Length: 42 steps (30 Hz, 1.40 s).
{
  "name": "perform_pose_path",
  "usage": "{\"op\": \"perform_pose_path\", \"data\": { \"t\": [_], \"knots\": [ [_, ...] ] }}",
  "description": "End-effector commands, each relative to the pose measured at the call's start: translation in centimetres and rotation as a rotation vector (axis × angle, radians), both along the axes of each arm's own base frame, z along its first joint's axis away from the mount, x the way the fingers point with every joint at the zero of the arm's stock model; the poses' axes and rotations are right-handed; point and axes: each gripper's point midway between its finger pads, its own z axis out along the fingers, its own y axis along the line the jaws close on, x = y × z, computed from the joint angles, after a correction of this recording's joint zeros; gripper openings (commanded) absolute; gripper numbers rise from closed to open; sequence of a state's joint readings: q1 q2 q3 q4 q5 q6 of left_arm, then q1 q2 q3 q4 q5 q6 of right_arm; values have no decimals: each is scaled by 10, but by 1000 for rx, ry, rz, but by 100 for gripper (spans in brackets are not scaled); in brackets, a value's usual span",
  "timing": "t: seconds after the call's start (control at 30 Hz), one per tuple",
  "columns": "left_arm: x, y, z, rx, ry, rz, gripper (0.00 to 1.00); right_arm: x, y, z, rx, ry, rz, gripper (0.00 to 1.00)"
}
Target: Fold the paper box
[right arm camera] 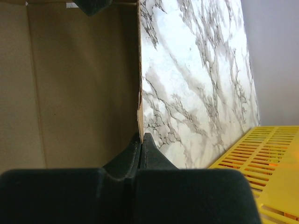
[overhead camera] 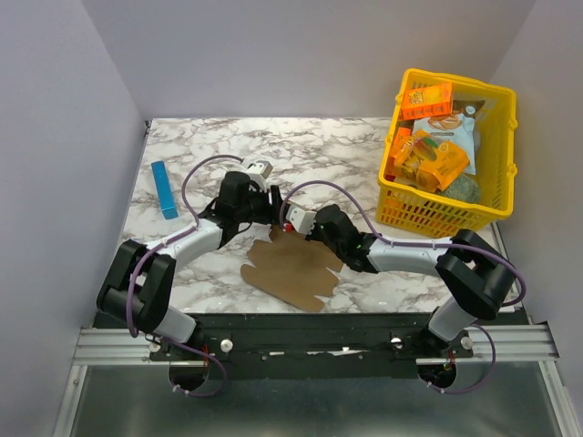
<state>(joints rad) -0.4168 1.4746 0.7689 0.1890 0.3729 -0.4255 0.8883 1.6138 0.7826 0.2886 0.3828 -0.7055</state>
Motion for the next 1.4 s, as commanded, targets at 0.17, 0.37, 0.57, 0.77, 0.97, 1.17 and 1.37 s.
{"op": "perform_pose_path", "data": {
  "t": [0.17,0.37,0.57,0.77,0.97,1.17,1.37],
  "knots": [
    [15,-9,0,161,-112,25,58,1,8,14,47,1,8,1],
    [21,-4,-6,235,-122,79,44,1,8,11,46,6,10,1],
    [23,-7,-11,266,-151,78,33,0,7,11,58,7,3,4],
    [23,-11,-13,281,-182,68,28,-1,8,11,66,10,2,6],
    [22,-17,-15,285,-217,45,5,-3,8,12,100,22,-5,11],
    [21,-9,-1,306,-354,77,0,-13,6,30,210,54,-31,31],
    [19,-2,18,277,-503,105,0,-34,-6,62,369,100,-79,77]
  ]
}}
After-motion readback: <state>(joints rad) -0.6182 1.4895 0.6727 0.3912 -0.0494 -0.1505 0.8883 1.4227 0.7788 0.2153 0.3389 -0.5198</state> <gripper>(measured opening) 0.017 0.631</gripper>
